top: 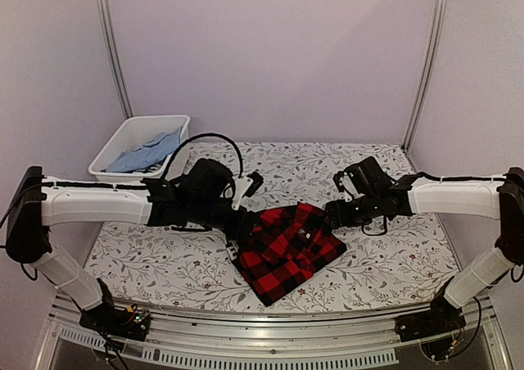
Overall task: Fold and stack the long sleeve shirts
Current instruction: Flatten out the square-folded shirt at the center of the board.
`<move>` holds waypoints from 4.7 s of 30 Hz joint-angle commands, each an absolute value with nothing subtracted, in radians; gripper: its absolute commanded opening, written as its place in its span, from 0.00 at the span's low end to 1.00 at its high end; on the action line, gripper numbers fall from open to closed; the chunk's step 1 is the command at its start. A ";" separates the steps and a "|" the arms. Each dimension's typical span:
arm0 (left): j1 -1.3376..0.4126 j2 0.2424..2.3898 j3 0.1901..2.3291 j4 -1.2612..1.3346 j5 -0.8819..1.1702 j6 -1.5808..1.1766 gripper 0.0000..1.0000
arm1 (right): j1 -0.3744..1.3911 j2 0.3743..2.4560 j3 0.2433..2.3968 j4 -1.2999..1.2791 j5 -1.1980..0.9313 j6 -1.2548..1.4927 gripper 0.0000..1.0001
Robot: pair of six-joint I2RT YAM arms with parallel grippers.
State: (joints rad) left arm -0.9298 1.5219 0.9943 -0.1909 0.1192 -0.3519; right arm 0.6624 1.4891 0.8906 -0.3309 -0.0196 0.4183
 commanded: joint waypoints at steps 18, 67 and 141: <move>-1.086 1.833 1.193 -0.527 -0.182 -0.501 0.65 | 0.669 1.654 1.011 -0.233 -0.182 0.417 0.01; -0.965 2.000 1.475 -0.356 -0.089 -0.410 0.69 | 0.483 1.924 1.464 -0.221 0.163 0.721 0.00; -0.813 2.092 1.483 -0.265 0.071 -0.504 0.54 | 0.495 2.432 1.999 -0.432 0.056 0.334 0.35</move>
State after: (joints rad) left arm -0.7979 2.0903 1.5291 -0.2874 0.0727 -0.4839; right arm 0.5365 2.3440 1.8671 -0.4061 0.0265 0.3603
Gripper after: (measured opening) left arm 0.536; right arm 0.326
